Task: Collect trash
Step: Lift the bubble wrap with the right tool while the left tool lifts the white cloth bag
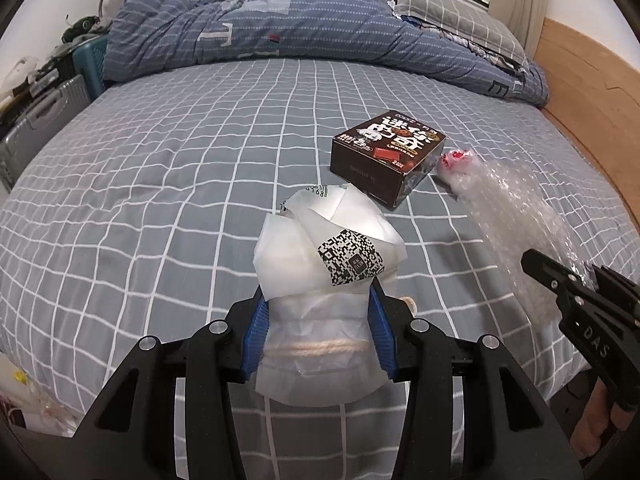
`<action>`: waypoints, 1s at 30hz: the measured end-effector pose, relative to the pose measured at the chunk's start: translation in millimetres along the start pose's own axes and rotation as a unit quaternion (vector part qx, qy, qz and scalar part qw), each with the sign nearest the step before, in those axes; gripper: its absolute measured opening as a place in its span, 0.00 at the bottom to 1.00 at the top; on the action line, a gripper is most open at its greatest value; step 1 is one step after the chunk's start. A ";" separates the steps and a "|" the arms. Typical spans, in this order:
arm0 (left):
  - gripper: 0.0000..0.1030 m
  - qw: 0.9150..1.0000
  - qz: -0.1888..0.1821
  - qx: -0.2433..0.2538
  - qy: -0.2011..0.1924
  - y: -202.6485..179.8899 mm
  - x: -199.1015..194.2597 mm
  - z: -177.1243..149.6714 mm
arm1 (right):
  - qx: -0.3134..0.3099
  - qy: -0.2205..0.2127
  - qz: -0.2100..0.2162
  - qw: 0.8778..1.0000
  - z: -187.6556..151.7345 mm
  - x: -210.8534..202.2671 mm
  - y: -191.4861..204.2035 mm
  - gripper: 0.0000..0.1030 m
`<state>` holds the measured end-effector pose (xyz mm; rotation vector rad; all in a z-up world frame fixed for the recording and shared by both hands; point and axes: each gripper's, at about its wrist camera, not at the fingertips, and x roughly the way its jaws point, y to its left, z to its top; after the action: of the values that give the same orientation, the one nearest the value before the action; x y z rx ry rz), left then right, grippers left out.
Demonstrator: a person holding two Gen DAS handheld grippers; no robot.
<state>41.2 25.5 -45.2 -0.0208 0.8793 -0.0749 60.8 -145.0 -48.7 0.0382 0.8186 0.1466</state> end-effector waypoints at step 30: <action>0.43 1.000 -0.008 0.000 -0.027 -7.1 -61.1 -41.1 | 0.001 -0.015 0.005 1.000 -30.2 -54.4 6.5 0.23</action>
<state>-29.7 23.5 -24.1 -0.0296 0.8243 -0.0884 1.4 -147.1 -29.3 0.0467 0.7886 0.1535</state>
